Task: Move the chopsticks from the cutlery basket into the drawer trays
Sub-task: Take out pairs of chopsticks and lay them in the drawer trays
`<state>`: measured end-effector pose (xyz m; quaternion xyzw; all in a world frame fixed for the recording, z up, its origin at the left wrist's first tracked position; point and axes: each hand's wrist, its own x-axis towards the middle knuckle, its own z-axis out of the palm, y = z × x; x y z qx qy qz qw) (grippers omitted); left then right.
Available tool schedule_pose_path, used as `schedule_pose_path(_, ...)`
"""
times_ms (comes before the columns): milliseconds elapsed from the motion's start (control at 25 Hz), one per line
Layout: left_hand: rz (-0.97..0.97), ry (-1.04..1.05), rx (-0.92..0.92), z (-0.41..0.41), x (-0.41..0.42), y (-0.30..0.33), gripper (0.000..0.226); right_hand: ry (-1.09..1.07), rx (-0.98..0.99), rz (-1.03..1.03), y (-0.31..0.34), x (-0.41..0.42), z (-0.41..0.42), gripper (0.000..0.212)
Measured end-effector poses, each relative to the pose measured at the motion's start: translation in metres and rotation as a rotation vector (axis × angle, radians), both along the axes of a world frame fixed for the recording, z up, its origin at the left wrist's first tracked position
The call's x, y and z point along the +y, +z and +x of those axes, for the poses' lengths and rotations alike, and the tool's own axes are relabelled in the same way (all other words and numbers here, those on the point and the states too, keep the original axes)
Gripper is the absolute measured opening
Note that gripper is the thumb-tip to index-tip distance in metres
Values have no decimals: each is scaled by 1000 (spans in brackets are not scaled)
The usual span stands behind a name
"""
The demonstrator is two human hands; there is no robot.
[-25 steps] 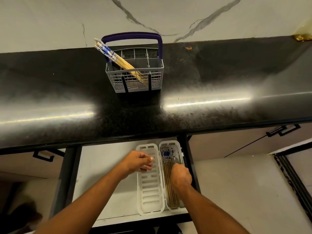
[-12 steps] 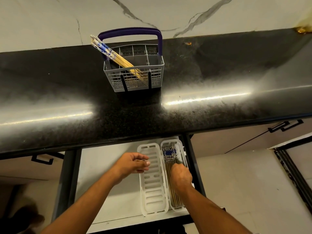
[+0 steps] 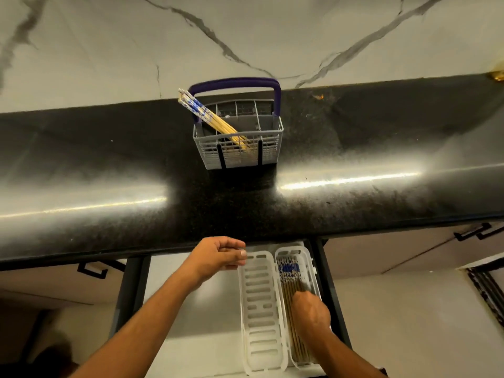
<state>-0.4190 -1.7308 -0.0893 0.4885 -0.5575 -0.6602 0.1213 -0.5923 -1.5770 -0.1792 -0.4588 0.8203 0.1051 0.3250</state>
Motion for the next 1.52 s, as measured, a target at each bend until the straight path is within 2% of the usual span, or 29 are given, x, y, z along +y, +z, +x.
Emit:
schedule_pose_path(120,-84,259,126,-3,-41,39,12,33,-17,-174,39,-20,-1,12)
schedule_pose_path(200,-159,487,205,-11,-79,70,5,45,23,-389,77,-39,1,18)
schedule_pose_path(320,-221,747,285,-26,-140,107,6,49,69,-701,131,-73,7,26)
schedule_pose_path(360,-266,805,262,-31,-159,113,11,54,52,-781,147,-86,9,27)
schedule_pose_path(440,-368,855,102,-40,-183,110,29,48,14,-873,172,-105,11,27)
schedule_pose_path(560,-503,791,-112,-55,-196,114,29,88,-17,-947,202,-136,13,26)
schedule_pose_path(640,-542,797,-132,-61,-201,118,31,100,-22,-976,217,-156,15,26)
schedule_pose_path(760,-489,866,-109,-66,-209,123,25,117,-22,-1023,224,-178,16,25)
schedule_pose_path(920,-510,804,-165,-64,-213,122,24,141,-76,-1036,220,-183,15,23)
schedule_pose_path(1160,-503,800,-1,-47,-207,137,5,109,-145,-1056,212,-185,13,21)
schedule_pose_path(1280,-569,718,25,-36,-205,159,10,68,-167,-1037,218,-187,12,20)
schedule_pose_path(1440,-841,492,96,-22,-194,234,11,-7,-263,-1063,249,-190,3,19)
schedule_pose_path(1520,-883,335,165,-23,-182,280,16,-46,-345,-1092,275,-197,-2,29)
